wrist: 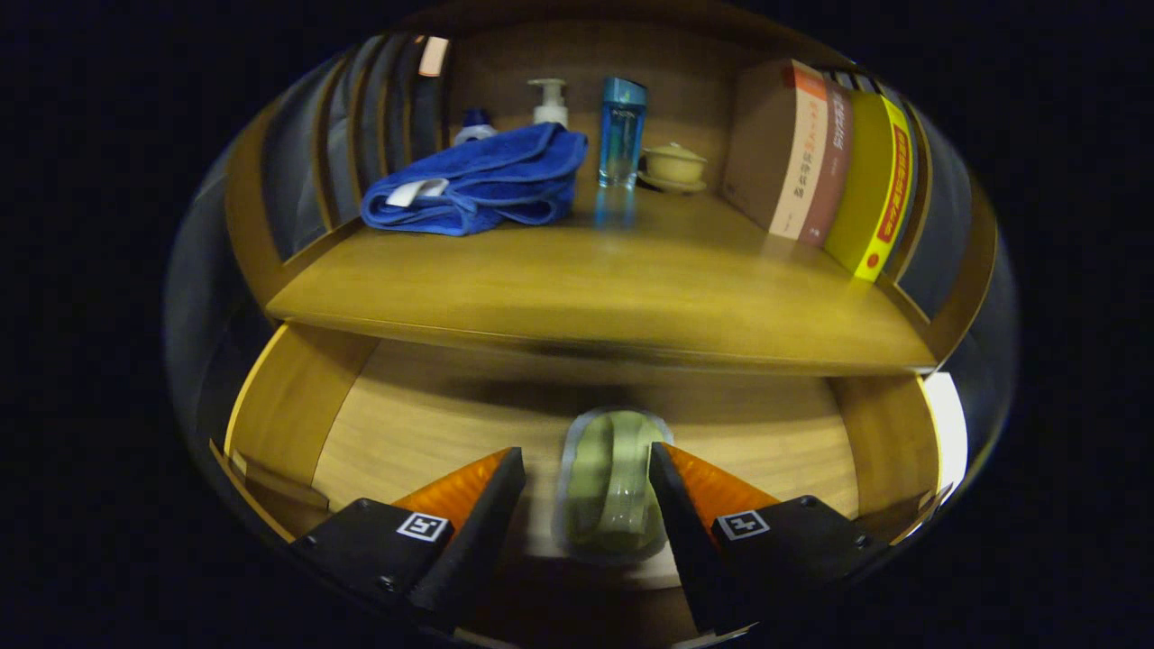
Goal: Pull open the drawer, take out the items inside it, and place them on the countertop above the cabinet.
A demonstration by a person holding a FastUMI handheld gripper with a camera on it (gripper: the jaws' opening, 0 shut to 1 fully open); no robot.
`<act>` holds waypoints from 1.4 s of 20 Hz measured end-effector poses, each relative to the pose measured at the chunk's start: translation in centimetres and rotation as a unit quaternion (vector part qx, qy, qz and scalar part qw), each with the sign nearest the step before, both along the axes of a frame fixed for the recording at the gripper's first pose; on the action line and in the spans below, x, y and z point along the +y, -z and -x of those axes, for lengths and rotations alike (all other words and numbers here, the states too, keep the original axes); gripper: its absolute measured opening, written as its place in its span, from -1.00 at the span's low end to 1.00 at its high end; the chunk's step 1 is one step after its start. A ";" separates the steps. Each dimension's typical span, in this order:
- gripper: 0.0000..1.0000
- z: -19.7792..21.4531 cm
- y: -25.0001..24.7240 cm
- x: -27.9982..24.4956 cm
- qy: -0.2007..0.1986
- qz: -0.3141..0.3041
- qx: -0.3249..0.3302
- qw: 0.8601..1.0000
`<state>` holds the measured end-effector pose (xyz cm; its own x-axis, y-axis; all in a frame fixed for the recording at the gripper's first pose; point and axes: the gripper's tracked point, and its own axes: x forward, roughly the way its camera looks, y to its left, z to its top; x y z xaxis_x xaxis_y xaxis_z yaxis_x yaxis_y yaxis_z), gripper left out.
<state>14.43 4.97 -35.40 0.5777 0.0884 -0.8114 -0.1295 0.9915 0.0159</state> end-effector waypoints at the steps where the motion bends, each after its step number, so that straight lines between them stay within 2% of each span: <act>1: 0.79 0.1 0.3 -0.2 0.010 -0.009 0.006 1.000; 2: 0.74 0.1 0.5 -0.6 0.020 -0.013 0.011 1.000; 3: 0.55 0.1 0.7 -0.8 0.024 -0.016 0.017 0.999; 6: 0.37 0.1 1.1 -1.8 0.028 -0.007 0.017 0.999; 7: 0.23 0.1 1.0 -1.8 0.029 -0.010 0.015 0.999; 8: 0.21 0.0 0.9 -1.8 0.030 -0.010 0.012 0.999; 11: -0.39 0.2 0.6 -2.1 0.030 -0.010 0.009 0.999; 12: -0.39 0.5 0.2 -2.1 0.030 -0.013 0.005 0.999; 13: -0.49 0.5 -0.4 -2.1 0.028 -0.017 -0.004 0.999; 22: -0.49 2.1 -8.5 -3.2 0.037 -0.048 -0.112 0.992; 28: -0.49 -0.3 -16.0 -3.5 0.042 -0.055 -0.209 0.975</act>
